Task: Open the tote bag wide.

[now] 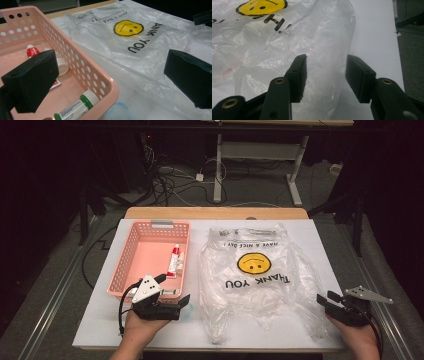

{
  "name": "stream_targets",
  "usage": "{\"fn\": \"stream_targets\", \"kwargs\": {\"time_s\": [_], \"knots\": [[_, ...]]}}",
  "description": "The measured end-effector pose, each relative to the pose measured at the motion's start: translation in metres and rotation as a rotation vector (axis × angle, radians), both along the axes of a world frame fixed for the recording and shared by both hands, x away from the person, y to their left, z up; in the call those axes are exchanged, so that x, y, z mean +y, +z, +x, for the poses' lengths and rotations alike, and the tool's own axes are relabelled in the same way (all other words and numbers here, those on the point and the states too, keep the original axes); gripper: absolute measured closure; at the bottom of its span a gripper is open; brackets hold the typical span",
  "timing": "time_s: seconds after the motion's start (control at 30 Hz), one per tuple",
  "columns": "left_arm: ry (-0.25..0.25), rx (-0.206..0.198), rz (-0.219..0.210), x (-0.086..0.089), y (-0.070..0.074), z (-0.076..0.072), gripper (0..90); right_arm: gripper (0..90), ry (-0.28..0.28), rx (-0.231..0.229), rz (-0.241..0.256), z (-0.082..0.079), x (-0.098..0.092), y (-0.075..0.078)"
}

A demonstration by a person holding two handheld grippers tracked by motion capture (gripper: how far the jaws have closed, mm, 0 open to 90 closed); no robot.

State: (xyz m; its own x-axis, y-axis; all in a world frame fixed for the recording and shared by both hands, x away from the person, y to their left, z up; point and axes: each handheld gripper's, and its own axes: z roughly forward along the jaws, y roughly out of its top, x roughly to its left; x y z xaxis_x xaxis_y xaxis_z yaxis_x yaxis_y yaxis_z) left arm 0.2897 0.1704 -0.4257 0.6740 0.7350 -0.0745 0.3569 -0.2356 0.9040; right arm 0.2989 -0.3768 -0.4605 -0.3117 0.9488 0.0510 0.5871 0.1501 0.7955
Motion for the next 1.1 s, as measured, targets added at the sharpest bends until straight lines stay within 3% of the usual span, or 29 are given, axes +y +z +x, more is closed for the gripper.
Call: {"fn": "stream_targets", "kwargs": {"time_s": [0.2,0.27,0.4,0.63,1.0,1.1], "knots": [[0.003,-0.035,-0.028,-0.001,-0.004,-0.002,0.0,65.7,0.014,0.055,-0.013,0.004,0.002,-0.007],[-0.002,-0.042,-0.045,0.000,-0.005,-0.002,0.0,73.7,0.024,0.077,-0.028,0.006,0.005,-0.010],[-0.002,-0.038,-0.048,0.001,-0.005,-0.001,0.0,89.7,0.048,0.075,-0.056,0.005,0.010,-0.009],[-0.005,-0.033,-0.062,0.003,-0.003,-0.001,0.0,90.0,0.121,0.049,-0.062,-0.003,0.025,-0.003],[0.011,-0.037,-0.052,0.006,-0.001,0.000,0.0,90.0,0.329,0.070,-0.041,-0.011,0.078,-0.004],[0.014,-0.037,-0.047,0.006,-0.001,0.000,0.0,78.8,0.345,0.073,-0.046,-0.011,0.086,-0.004]]}}
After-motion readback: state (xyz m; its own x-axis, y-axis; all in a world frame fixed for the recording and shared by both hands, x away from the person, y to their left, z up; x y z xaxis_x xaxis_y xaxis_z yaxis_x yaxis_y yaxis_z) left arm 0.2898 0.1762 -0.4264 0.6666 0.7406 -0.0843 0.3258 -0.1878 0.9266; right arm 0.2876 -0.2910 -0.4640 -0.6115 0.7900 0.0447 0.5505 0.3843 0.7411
